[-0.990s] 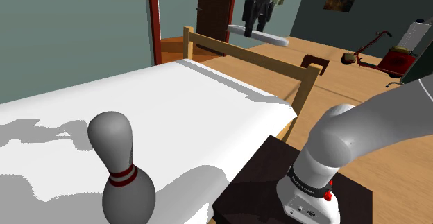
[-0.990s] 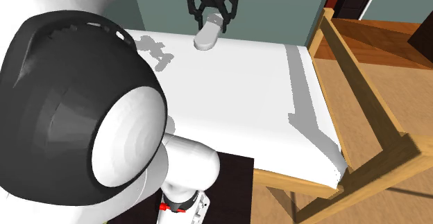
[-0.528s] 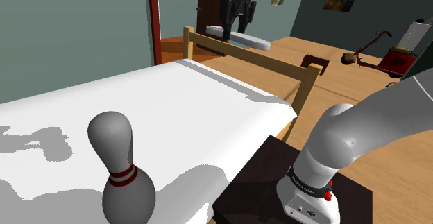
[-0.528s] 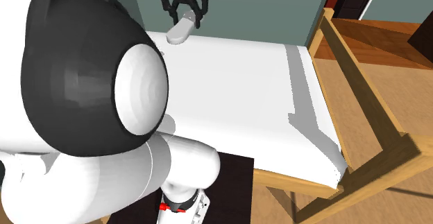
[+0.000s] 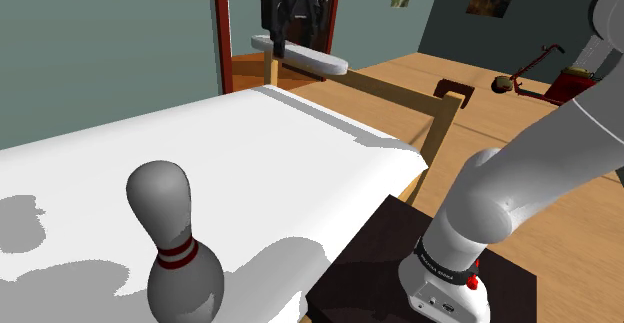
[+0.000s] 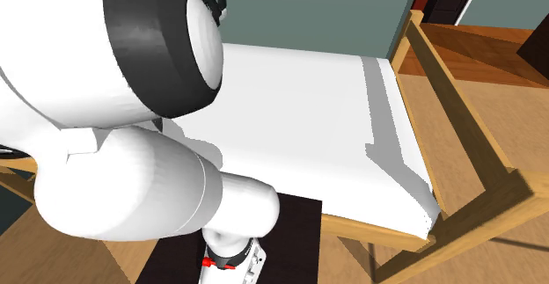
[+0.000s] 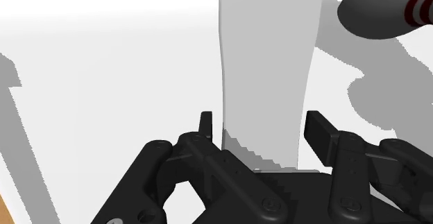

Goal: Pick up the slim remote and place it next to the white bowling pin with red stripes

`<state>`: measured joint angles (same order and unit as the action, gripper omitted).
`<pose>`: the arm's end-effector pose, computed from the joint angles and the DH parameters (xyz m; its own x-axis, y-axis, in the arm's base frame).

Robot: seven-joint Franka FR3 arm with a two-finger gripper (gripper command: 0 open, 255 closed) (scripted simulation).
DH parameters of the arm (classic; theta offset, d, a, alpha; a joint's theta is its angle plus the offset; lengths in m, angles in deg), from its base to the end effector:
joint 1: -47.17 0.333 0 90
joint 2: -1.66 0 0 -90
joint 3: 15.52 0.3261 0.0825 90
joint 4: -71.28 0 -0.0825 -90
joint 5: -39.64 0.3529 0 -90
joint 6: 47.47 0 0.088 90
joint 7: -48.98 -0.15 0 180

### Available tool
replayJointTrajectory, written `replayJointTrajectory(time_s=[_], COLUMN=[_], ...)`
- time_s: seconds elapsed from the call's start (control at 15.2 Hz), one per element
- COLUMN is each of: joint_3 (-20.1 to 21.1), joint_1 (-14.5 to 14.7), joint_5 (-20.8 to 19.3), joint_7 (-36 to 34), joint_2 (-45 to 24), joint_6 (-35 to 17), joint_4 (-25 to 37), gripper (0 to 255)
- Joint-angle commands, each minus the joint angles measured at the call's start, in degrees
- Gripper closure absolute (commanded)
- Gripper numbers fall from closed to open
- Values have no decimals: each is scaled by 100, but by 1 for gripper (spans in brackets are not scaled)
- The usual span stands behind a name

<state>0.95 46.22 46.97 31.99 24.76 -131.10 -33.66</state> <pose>0.3574 0.1475 0.6413 0.9994 -0.0316 0.0104 -0.0314 -0.9993 -0.0193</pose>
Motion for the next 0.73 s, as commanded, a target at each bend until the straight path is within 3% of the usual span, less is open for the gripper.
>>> replayJointTrajectory(time_s=[0.0,0.33,0.66], joint_3=[228,820,1415], joint_1=[56,206,460], joint_5=[16,-110,-511], joint_7=[-305,-1086,-1942], joint_2=[-222,-989,-1986], joint_6=[1,-36,34], joint_4=[247,1002,2003], gripper=[255,255,255])
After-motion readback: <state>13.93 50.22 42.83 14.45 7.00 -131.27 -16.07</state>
